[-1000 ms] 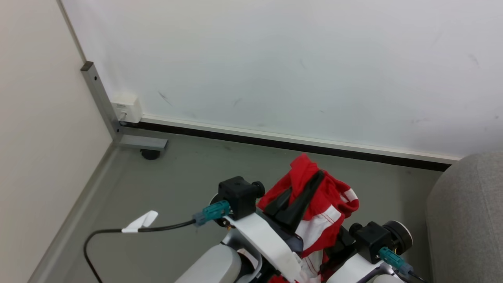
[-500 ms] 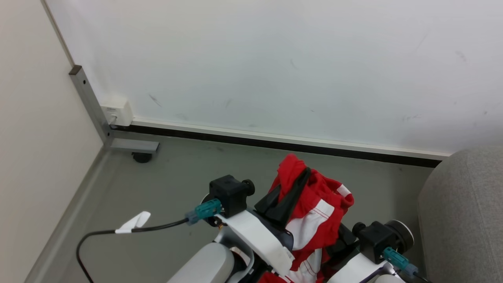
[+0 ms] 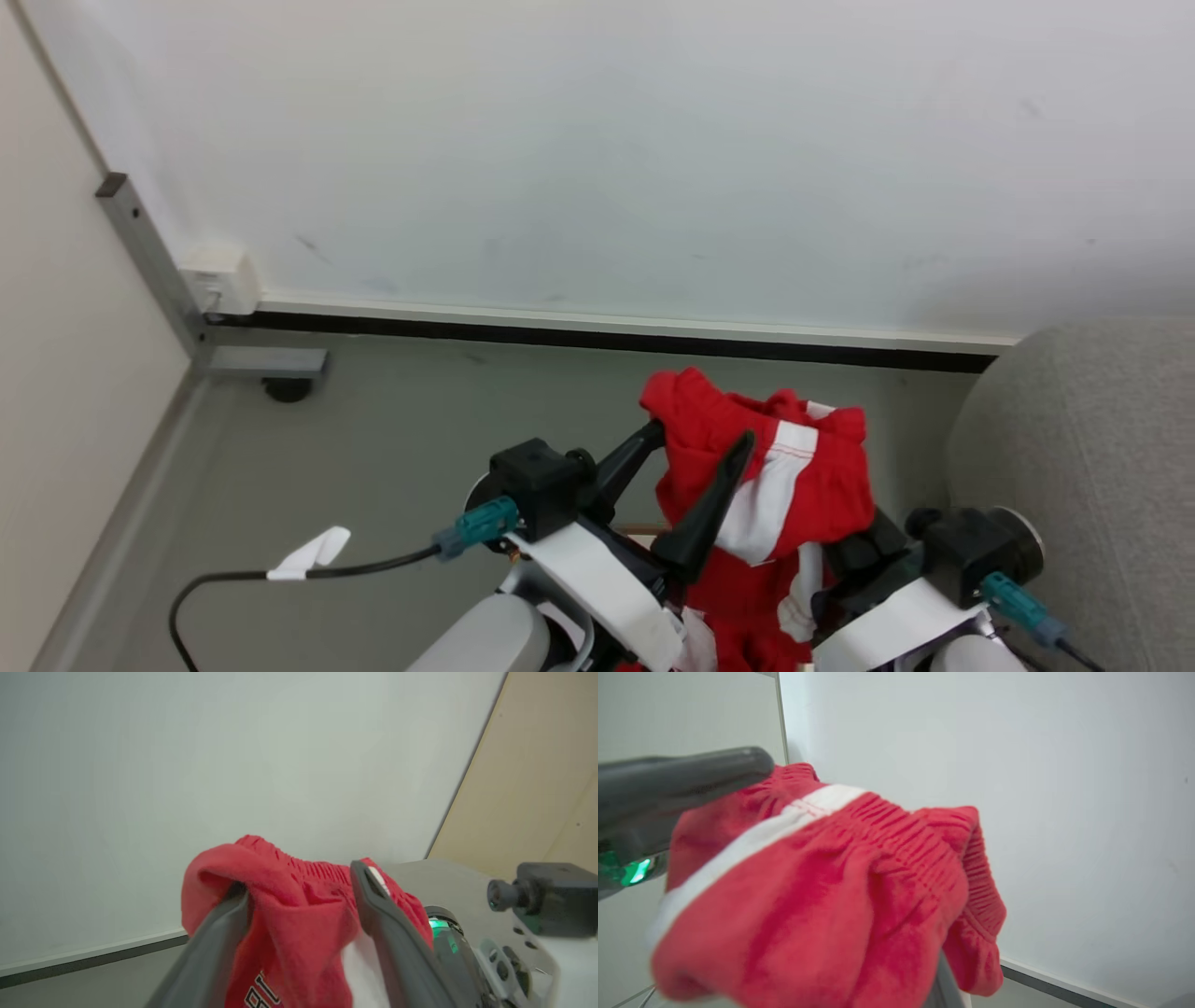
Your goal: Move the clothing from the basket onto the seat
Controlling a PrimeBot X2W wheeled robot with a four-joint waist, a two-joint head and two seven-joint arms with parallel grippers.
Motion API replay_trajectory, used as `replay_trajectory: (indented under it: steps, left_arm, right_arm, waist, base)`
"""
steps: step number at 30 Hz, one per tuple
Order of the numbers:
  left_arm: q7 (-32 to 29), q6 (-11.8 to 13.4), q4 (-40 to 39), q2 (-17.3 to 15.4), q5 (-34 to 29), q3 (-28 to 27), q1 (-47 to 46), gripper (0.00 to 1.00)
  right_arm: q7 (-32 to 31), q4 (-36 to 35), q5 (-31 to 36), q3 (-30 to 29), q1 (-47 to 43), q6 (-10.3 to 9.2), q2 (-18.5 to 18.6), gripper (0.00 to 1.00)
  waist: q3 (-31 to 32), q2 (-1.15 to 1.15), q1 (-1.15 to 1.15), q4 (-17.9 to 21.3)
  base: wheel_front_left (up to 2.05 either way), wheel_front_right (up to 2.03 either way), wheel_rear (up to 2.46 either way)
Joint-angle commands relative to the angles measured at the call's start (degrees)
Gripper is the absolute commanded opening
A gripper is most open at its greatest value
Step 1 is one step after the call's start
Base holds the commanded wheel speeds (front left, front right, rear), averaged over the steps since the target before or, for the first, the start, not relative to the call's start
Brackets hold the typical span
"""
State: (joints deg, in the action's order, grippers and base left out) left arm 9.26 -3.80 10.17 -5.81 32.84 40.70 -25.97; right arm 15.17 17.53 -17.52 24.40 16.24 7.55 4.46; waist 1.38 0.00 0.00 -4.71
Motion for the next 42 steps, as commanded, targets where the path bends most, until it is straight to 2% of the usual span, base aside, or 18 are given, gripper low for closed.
replay_trajectory:
  steps: [1, 5, 9, 22, 27, 34, 42]
  left_arm:
    - [0.9, -0.4, -0.3, -0.4, -0.5, 0.2, 0.7, 1.00]
    - [1.9, -0.4, -0.3, -1.2, -1.3, 0.6, 1.0, 1.00]
    - [2.6, 0.6, 0.3, -2.1, -3.0, 0.8, 0.7, 1.00]
    - [5.1, 1.5, 3.0, -3.1, -7.3, 1.7, -0.8, 1.00]
    - [5.5, 1.5, 4.4, -2.7, -8.0, 1.6, -0.6, 1.00]
    - [5.9, 1.1, 6.3, -2.2, -8.7, 1.7, -0.6, 1.00]
    - [5.9, 0.4, 7.7, -1.7, -9.9, 1.9, -0.9, 1.00]
  right_arm:
    - [0.0, -0.7, 0.0, -0.9, -0.7, -0.12, 0.7, 0.00]
    - [0.0, -1.9, 0.3, -3.5, -1.0, -0.12, 1.2, 0.00]
    - [0.0, -3.1, 0.1, -5.8, -1.0, -0.12, 1.8, 0.00]
    - [0.0, -8.2, 1.2, -12.1, -2.4, -0.12, 3.6, 0.00]
    - [0.0, -10.0, 1.8, -13.1, -3.5, -0.12, 4.3, 0.00]
    - [0.0, -11.5, 2.0, -14.6, -5.0, -0.12, 4.6, 0.00]
    - [0.0, -11.3, 1.5, -15.5, -5.3, -0.12, 4.4, 0.00]
  waist:
    - [-0.3, 0.00, 0.00, 1.6]
    - [-0.8, 0.00, 0.00, 5.0]
    - [-1.6, 0.00, 0.00, 9.5]
    - [-4.4, 0.00, 0.00, 25.2]
    - [-5.0, 0.00, 0.00, 29.8]
    - [-5.5, 0.00, 0.00, 33.2]
    - [-5.8, 0.00, 0.00, 33.4]
  base:
    - [0.00, 0.00, 0.00]
    - [0.00, 0.00, 0.00]
    - [0.00, 0.00, 0.00]
    - [0.00, 0.00, 0.00]
    - [0.00, 0.00, 0.00]
    - [0.00, 0.00, 0.00]
    - [0.00, 0.00, 0.00]
